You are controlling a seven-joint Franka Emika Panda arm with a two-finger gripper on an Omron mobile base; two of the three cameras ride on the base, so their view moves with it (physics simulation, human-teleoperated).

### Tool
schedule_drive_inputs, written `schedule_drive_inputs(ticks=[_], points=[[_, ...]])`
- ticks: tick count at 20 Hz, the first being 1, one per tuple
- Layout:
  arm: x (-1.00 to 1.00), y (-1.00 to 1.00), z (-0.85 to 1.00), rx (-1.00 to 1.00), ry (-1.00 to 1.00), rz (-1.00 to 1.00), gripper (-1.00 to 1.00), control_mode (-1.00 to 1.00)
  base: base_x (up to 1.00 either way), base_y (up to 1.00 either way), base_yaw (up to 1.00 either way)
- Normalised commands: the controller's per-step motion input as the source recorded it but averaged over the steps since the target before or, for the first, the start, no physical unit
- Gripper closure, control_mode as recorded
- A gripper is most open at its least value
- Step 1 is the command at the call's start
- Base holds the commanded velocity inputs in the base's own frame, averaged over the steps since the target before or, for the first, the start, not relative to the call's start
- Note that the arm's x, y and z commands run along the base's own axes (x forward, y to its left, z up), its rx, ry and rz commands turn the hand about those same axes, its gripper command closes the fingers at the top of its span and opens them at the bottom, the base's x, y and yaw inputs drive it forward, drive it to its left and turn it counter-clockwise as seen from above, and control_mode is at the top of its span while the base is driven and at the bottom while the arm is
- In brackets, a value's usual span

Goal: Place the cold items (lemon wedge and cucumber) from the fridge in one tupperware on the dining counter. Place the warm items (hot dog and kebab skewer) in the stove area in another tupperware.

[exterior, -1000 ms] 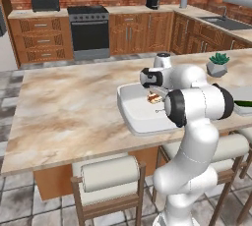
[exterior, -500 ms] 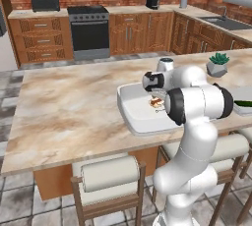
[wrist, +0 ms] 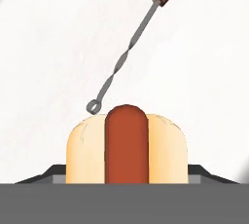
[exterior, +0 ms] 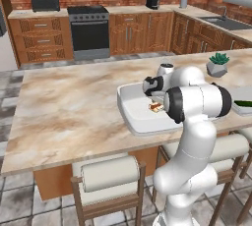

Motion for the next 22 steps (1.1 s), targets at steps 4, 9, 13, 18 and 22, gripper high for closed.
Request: schedule_drive_inputs(ticks=[4, 9, 13, 18, 22], points=[[0.0, 0.0, -0.16, 0.01, 0.0, 0.0, 1.0, -1.0, 0.0, 0.0, 0.0], [0.0, 0.0, -0.03, 0.0, 0.0, 0.0, -1.0, -1.0, 0.0, 0.0, 0.0], [0.0, 0.0, 0.02, 0.0, 0.0, 0.0, -1.0, -1.0, 0.0, 0.0, 0.0], [0.0, 0.0, 0.07, -0.02, 0.02, 0.0, -1.0, -1.0, 0.0, 0.0, 0.0], [0.0, 0.0, 0.12, -0.07, 0.04, 0.0, -1.0, -1.0, 0.0, 0.0, 0.0]])
